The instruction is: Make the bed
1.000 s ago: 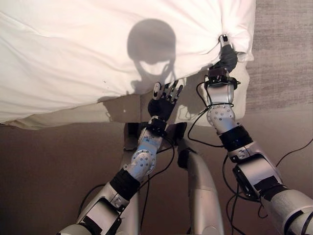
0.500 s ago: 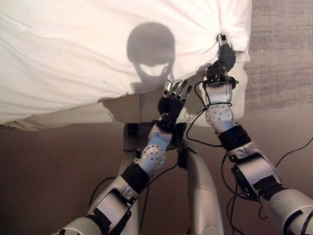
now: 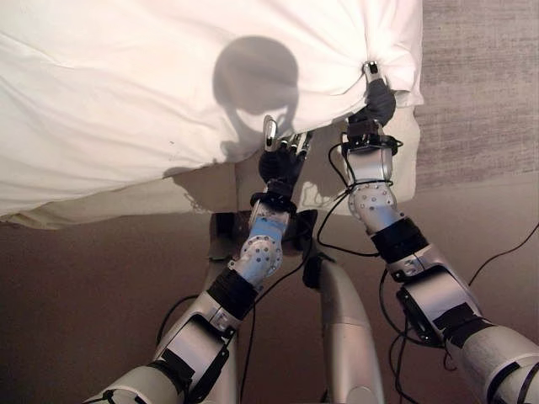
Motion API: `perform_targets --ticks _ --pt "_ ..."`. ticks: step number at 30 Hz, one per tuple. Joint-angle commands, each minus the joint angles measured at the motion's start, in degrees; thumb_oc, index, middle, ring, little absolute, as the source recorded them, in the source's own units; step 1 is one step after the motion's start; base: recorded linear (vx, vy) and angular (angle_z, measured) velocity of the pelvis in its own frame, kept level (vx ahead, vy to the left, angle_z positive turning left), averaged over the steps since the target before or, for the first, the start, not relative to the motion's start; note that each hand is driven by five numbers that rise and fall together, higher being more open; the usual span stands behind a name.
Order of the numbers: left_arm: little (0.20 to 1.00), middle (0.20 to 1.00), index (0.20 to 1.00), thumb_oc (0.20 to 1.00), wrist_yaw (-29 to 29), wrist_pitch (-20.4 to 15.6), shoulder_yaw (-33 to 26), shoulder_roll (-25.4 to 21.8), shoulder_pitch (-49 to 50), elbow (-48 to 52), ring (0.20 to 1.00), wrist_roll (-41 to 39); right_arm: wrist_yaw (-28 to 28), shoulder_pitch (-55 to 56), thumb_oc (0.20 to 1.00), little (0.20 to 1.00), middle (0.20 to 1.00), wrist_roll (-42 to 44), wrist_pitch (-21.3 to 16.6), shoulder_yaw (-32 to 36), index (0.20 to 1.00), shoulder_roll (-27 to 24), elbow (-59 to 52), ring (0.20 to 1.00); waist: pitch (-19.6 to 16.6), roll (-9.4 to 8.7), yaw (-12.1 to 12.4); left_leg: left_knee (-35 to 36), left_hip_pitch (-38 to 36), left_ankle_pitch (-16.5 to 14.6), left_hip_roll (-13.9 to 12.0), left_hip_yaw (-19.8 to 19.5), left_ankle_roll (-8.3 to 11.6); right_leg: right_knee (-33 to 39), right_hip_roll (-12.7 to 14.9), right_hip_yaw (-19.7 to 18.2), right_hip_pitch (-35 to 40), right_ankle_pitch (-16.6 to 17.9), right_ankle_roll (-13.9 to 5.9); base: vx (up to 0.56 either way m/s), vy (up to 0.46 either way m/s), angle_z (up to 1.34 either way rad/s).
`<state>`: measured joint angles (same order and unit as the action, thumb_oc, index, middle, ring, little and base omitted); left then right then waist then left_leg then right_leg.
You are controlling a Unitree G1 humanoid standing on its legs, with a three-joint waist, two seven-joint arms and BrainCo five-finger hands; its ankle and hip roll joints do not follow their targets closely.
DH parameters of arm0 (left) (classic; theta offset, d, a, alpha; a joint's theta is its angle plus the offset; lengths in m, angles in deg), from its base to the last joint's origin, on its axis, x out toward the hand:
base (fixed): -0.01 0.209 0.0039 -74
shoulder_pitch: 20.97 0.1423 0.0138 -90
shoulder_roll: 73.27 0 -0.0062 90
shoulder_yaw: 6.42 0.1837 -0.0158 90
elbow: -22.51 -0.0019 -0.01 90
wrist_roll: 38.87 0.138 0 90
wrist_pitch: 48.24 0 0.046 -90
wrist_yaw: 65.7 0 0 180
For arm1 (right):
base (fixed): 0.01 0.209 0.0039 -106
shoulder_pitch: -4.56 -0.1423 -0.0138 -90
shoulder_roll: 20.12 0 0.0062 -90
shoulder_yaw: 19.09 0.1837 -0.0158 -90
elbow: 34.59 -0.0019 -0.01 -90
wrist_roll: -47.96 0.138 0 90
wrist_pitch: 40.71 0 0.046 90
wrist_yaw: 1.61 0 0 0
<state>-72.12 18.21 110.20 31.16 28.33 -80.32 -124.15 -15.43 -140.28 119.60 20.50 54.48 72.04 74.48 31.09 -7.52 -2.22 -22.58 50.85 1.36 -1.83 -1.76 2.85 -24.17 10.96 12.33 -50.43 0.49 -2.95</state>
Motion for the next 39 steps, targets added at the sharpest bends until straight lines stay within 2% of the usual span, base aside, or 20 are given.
perform_targets --ticks 1,12,22,39 --pt "1.000 1.000 1.000 1.000 1.1 -2.5 -2.5 1.5 -3.4 3.2 1.000 0.8 2.7 4.4 0.200 0.200 0.200 -0.3 -3.6 3.1 0.200 0.5 -7.4 0.200 -1.3 -3.86 0.2 -1.6 -0.6 -5.1 0.8 -1.9 -2.94 -1.0 0.0 1.4 -1.9 1.6 -5.37 0.00 0.000 0.00" --pt "1.000 1.000 1.000 1.000 0.5 -6.6 -8.8 0.7 -2.5 4.1 1.000 -1.8 3.6 6.6 0.200 0.200 0.200 0.6 -3.1 3.3 0.200 1.2 -7.7 0.200 -1.3 -4.35 1.0 -1.8 0.3 -5.0 1.0 -2.8 -2.85 -1.5 -0.1 2.2 -2.4 1.5 -5.41 0.00 0.001 0.01" --pt "1.000 1.000 1.000 1.000 -0.7 -8.2 -12.8 -1.9 -0.3 5.5 1.000 -0.2 3.3 6.7 0.200 0.200 0.200 0.3 -2.9 4.9 0.200 0.8 -7.3 0.200 -1.3 -2.83 2.0 -2.2 1.0 -5.2 1.6 -3.1 -3.08 -2.1 0.3 2.4 -2.6 1.3 -5.38 0.00 0.009 0.02" --pt "1.000 1.000 1.000 1.000 -2.0 -10.4 -19.3 -3.9 4.3 5.5 1.000 0.5 2.7 8.8 0.200 0.200 0.200 -0.5 -3.4 7.4 0.200 0.7 -8.8 0.200 -1.3 -1.49 3.4 -2.8 1.7 -5.3 2.2 -3.6 -3.39 -3.2 0.8 2.5 -2.9 0.8 -5.38 0.00 0.004 0.01"
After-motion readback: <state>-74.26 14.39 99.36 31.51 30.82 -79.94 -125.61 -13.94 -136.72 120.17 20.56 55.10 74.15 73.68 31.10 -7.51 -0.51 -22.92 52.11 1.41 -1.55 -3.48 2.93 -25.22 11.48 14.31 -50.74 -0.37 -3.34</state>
